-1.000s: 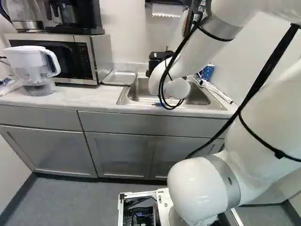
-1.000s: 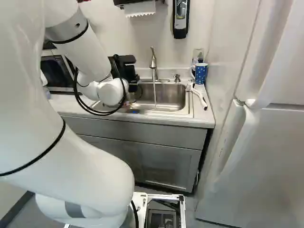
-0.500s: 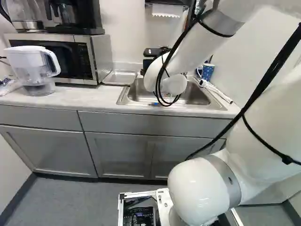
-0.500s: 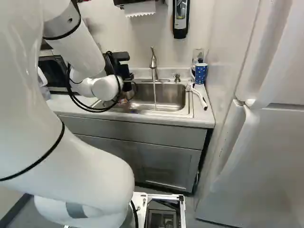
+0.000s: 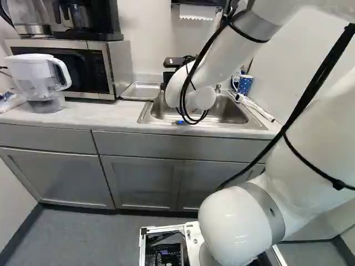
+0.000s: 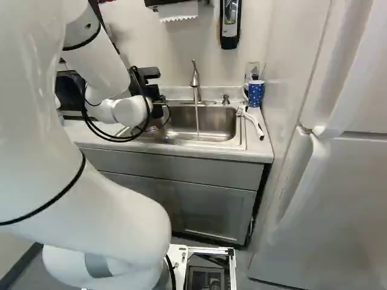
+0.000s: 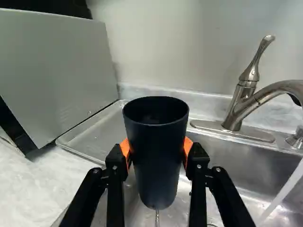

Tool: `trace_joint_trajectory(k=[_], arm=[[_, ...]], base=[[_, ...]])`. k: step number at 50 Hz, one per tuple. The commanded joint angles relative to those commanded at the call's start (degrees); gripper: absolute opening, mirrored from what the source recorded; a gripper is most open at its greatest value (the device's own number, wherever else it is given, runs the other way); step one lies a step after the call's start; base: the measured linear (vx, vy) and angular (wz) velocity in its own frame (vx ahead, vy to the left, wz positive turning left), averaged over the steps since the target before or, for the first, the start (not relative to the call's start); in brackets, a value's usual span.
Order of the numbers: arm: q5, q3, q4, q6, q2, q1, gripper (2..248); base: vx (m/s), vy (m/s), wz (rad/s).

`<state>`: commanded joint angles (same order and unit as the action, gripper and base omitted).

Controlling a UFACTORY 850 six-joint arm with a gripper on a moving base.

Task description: Rinse the cup and place it in the tray

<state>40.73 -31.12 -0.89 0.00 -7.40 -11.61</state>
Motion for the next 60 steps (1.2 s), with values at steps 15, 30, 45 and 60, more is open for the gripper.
trace_joint_trajectory(k=[15,30,45,60], arm=[[0.0,0.0,0.0,4.4,0.0,0.0,124],[0.0,0.0,0.0,13.4,0.0,0.0,124],[0.0,0.0,0.0,22.3,0.0,0.0,124],[0.0,0.0,0.0,31.3,0.0,0.0,124]], base=[[0.000,0.000,0.000],[0.000,0.000,0.000],[0.000,0.000,0.000],[0.000,0.000,0.000]])
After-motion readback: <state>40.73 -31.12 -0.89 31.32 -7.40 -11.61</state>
